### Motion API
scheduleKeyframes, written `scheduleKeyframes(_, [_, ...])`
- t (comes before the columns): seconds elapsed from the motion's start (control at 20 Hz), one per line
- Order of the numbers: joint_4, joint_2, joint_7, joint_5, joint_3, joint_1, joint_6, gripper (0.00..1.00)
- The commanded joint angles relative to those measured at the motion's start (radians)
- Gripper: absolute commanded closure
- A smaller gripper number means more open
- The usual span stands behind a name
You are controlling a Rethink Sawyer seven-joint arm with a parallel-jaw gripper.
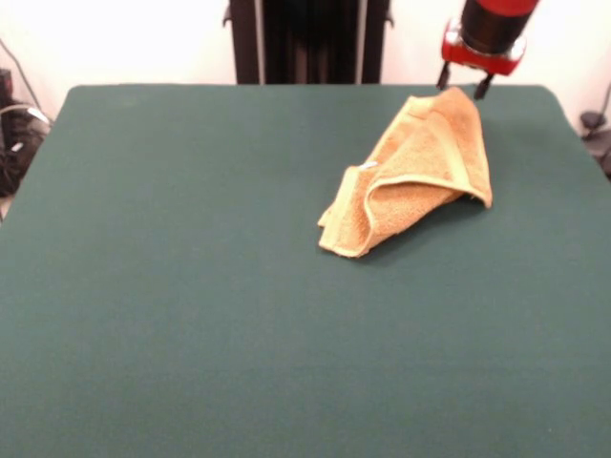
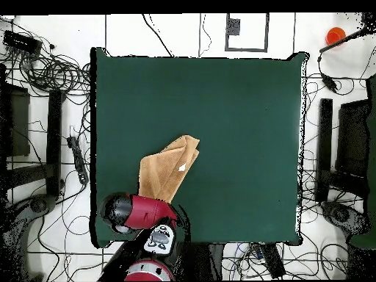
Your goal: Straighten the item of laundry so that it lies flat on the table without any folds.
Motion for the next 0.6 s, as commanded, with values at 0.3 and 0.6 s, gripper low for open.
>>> scheduleKeyframes(0.3, [0.012, -0.026, 0.16, -0.051, -0.005, 0.005, -0.044, 0.0])
scheduleKeyframes(0.6, [-0.015, -0.041, 0.161, -0.059, -0.003, 0.008, -0.013, 0.0])
